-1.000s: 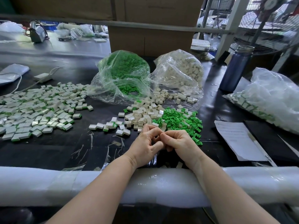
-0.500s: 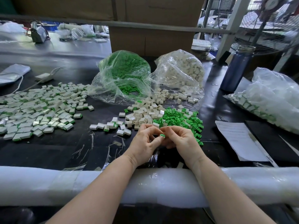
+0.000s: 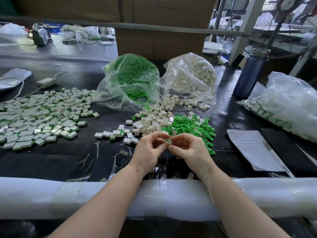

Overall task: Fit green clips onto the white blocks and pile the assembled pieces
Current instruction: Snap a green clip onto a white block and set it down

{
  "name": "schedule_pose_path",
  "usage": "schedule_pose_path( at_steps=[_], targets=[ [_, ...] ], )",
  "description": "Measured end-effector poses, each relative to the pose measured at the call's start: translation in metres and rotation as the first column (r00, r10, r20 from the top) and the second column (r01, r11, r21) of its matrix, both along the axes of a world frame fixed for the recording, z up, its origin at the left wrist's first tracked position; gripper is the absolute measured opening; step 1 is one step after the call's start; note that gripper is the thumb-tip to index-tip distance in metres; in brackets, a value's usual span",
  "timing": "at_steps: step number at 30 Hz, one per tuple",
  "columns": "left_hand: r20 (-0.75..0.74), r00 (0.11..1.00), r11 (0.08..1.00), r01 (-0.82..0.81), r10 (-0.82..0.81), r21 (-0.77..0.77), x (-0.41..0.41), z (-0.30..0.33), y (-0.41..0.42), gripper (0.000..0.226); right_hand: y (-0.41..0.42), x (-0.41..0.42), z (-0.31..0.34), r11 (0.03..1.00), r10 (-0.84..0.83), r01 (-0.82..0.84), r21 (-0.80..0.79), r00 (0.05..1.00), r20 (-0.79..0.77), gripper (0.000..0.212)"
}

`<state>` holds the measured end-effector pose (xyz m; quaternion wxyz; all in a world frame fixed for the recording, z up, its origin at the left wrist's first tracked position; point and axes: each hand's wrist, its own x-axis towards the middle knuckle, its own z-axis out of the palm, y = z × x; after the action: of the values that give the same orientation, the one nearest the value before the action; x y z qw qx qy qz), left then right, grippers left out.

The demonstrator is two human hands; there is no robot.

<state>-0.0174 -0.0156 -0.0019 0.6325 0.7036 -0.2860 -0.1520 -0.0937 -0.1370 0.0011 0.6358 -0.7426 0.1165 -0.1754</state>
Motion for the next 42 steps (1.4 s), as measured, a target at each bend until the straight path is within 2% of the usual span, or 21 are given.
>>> schedule_pose_path(
  at_steps=[3,7,17,29,42],
  targets=[
    [-0.012,1.000,0.999,0.006,-0.006,-0.035,-0.0009,-0.0001,-0.0002,0.017,-0.0007,0.0006,-0.0009,0.999,-0.016,0.016,-0.034,1.000,0.005,0.016],
    [-0.012,1.000,0.999,0.008,-0.009,-0.051,-0.0022,0.0022,-0.0004,0.021,-0.0022,0.0006,-0.0006,0.999,-0.041,0.041,0.013,0.999,0.016,0.013],
    [0.077,0.997,1.000,0.008,-0.006,-0.024,-0.0025,0.0027,0.0015,0.015,-0.0012,0.0001,0.0011,1.000,-0.019,0.018,-0.018,0.999,-0.032,0.013],
    [0.114,0.993,0.999,0.024,-0.029,0.041,-0.0013,-0.0013,0.0006,0.022,-0.0018,0.0003,0.0002,0.999,0.034,-0.035,-0.011,0.998,-0.050,0.020],
    [0.158,0.984,0.980,0.056,-0.087,0.189,-0.0024,-0.0025,-0.0006,0.024,-0.0006,-0.0001,0.0026,0.999,0.035,-0.034,0.022,0.998,-0.047,0.024]
  ],
)
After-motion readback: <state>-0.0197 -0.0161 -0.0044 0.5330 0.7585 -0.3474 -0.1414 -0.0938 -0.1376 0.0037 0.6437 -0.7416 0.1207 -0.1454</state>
